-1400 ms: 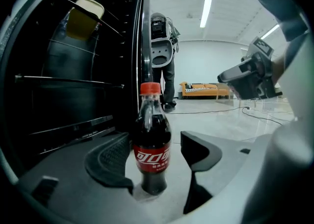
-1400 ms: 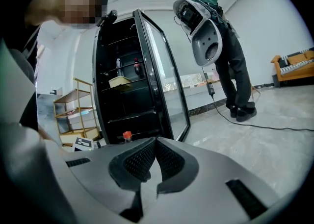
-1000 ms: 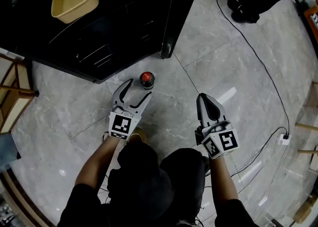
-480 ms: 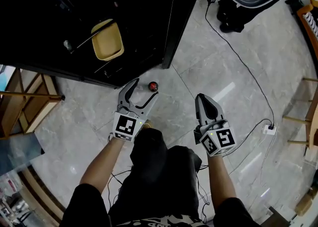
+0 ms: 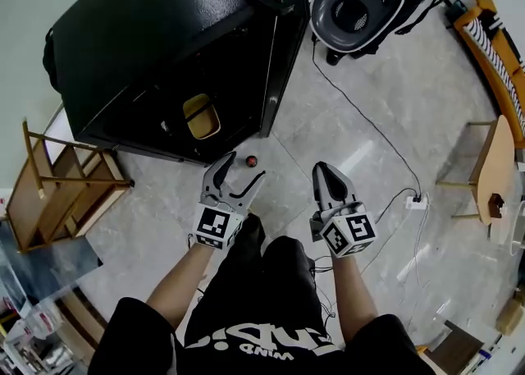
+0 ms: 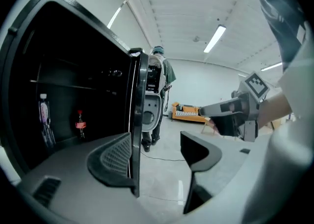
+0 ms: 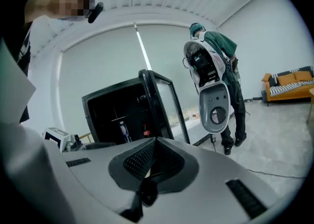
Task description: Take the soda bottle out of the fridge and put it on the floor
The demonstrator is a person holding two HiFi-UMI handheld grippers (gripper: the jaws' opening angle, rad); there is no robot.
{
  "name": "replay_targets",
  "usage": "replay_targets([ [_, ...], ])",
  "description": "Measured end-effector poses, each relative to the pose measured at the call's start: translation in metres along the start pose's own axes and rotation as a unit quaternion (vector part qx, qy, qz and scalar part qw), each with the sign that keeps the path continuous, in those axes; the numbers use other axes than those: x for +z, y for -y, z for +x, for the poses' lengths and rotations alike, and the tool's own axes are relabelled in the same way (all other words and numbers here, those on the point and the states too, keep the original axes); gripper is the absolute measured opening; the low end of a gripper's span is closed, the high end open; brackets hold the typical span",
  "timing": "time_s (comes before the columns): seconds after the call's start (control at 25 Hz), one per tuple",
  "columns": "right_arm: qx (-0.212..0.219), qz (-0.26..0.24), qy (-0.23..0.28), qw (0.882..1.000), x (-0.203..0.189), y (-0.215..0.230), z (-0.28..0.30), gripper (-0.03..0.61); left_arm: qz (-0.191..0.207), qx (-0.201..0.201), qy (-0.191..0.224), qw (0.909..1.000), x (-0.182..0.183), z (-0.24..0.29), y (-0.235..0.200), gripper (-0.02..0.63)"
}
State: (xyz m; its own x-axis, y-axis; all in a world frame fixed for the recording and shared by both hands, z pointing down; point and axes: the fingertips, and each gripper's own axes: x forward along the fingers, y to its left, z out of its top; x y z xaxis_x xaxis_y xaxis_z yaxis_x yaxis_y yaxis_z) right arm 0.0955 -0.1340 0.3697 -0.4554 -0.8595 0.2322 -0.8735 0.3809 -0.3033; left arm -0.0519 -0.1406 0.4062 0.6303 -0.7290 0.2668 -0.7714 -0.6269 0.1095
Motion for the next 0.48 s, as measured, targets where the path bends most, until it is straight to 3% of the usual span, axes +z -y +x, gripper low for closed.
replay_targets([
  [0.08, -0.004, -0.003, 0.000, 1.000, 0.019, -0.009, -0.007, 0.025, 0.004, -0.003, 0.007, 1.0000, 0.029, -0.007, 0.004, 0.299],
  [0.16, -0.004, -0.004, -0.004, 1.000, 0.031, -0.016, -0.013, 0.025, 0.015, 0.003, 0.013, 0.9998, 0.051, -0.013, 0.005, 0.187],
  [0.36, -0.007, -0.011, -0.004, 1.000, 0.054, -0.025, -0.024, 0.025, 0.016, 0.018, 0.006, 0.9997, 0.079, -0.013, 0.003, 0.033],
  [0.48, -0.002, -0.020, -0.007, 1.000, 0.065, -0.030, -0.033, 0.025, 0.003, 0.022, 0.003, 0.9997, 0.090, -0.018, 0.010, 0.008],
])
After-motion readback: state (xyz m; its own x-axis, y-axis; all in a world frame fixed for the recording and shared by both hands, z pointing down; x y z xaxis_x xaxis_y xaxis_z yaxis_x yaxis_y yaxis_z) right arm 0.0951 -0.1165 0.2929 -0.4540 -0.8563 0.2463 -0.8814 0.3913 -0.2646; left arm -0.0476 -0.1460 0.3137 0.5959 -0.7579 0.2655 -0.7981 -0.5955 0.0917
